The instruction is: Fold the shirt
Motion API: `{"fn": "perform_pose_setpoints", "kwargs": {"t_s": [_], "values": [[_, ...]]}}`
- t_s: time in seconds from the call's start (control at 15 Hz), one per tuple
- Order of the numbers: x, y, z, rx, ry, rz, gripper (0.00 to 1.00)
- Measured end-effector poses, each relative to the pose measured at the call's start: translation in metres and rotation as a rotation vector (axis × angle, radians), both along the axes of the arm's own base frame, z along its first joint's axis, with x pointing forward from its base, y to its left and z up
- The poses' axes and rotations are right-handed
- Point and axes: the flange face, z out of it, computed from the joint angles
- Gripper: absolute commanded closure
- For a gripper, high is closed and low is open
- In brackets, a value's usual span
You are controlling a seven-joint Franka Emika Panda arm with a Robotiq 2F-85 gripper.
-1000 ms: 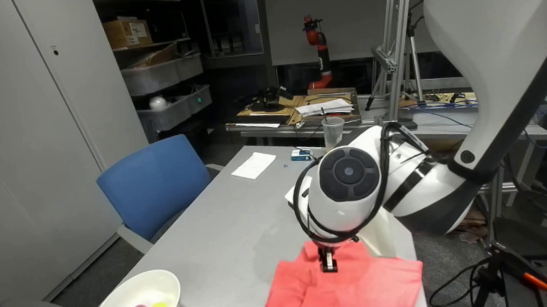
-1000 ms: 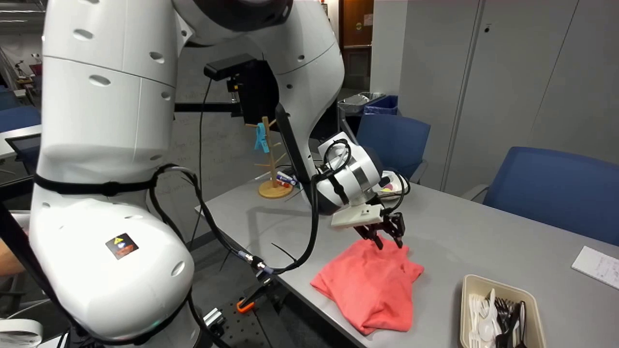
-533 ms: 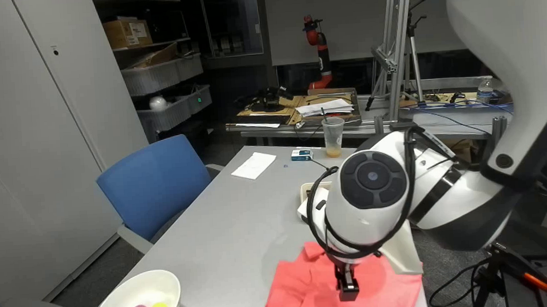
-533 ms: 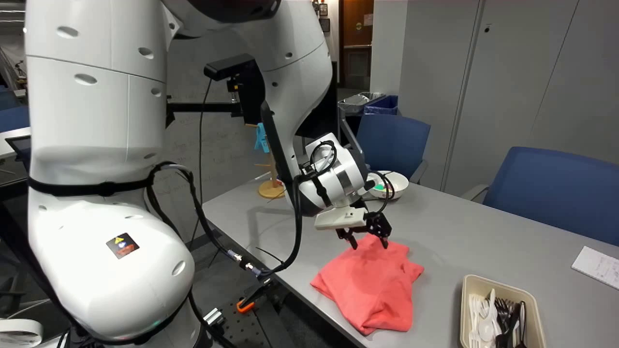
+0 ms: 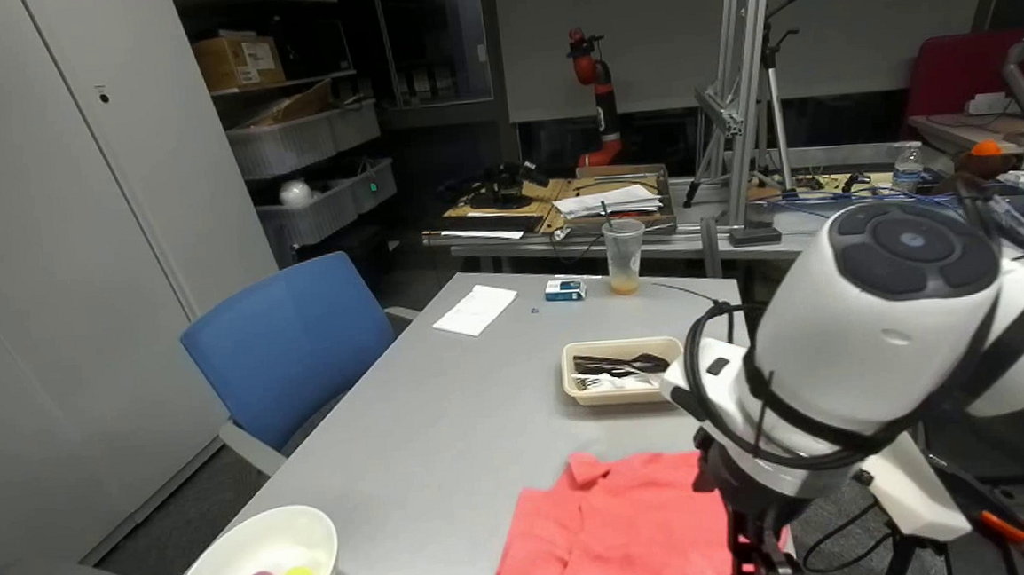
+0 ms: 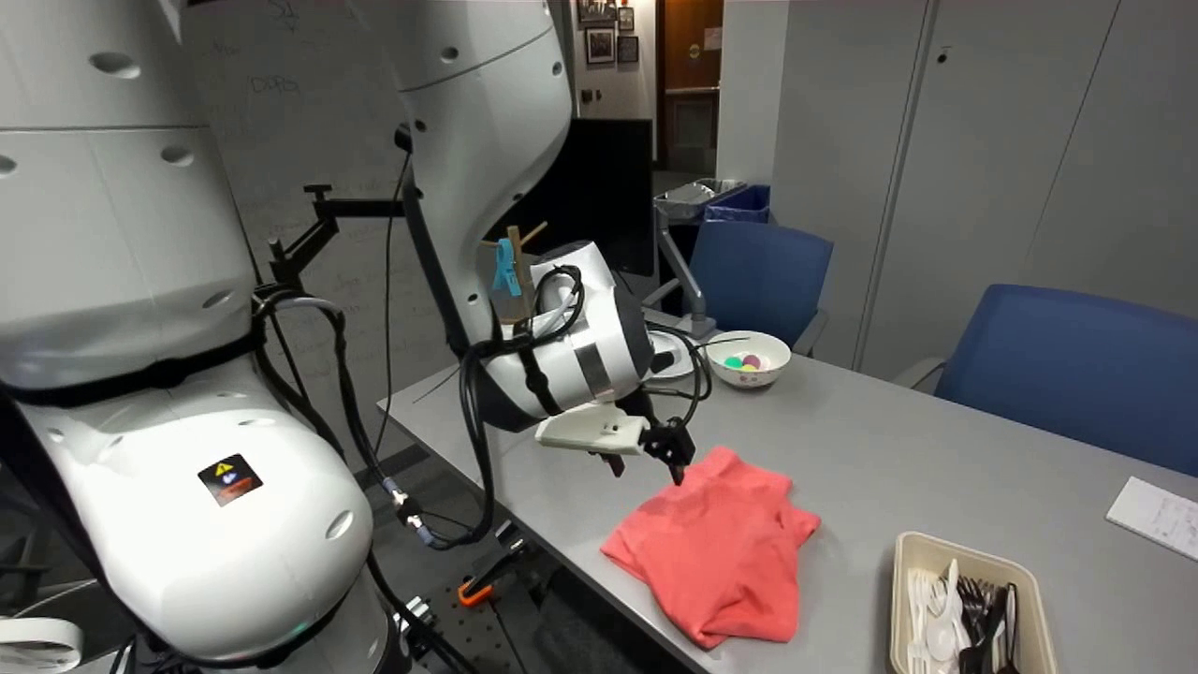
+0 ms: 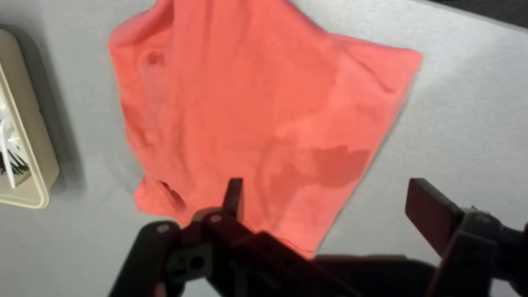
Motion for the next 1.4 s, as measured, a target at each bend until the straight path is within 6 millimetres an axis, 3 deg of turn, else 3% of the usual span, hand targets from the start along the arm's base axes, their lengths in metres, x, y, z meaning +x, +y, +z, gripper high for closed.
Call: {"fn": "perform_pose_setpoints", "kwargs": {"t_s": [0.27, 1.07, 1.4], "values": [[0.003, 0.007, 0.019, 0.103, -0.062, -0.022, 0.0], [0.005, 0.014, 0.016, 0.074, -0.038, -0.067, 0.0], [0.018, 0.024, 0.036, 0.055, -0.015, -0.067, 0.0]]}}
